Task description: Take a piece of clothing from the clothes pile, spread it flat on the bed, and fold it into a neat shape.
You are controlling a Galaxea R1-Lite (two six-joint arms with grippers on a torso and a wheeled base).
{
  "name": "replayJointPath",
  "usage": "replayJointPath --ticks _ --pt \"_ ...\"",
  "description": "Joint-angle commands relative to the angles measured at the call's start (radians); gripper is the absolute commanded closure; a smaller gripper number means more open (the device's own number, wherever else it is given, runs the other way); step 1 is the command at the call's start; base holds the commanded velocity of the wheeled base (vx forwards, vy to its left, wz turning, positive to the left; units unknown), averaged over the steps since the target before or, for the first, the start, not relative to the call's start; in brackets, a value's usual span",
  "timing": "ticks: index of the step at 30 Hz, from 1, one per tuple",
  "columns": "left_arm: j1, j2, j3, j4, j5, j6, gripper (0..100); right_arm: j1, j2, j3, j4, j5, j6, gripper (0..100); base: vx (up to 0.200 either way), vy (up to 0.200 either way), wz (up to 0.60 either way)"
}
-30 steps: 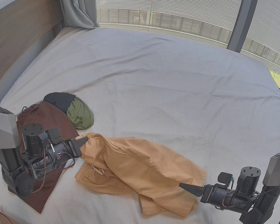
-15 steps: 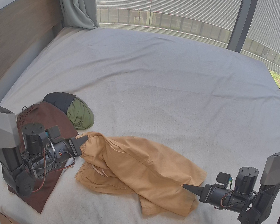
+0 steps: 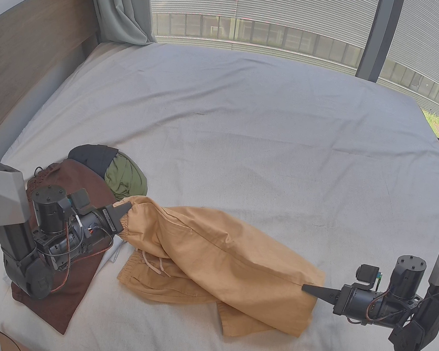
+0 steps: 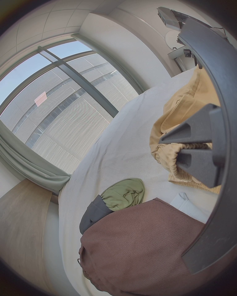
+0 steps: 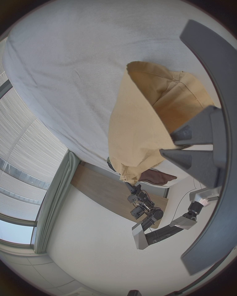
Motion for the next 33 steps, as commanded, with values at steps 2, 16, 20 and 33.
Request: replayJointPath --ticks 2,16,20,33 --pt "-0.001 0.008 -0.003 -0.001 0.001 0.001 100 0.003 -0.008 -0.008 0.0 -0.003 0.004 100 0.0 0.0 0.0" --pt "-0.006 0.003 -0.002 -0.001 0.005 0.001 100 0.047 0.082 -0.061 -0.003 -0.003 0.004 0 0.0 0.0 0.0" --pt "-0.006 0.003 -0.002 -0.001 0.005 0.001 100 0.062 0.114 -0.081 -0.003 -0.003 0.004 0 0.0 0.0 0.0" --pt "-0.007 0.002 -0.002 -0.001 0.005 0.001 100 0.095 0.171 -0.147 -0.003 -0.009 0.005 0 0.0 0.0 0.0"
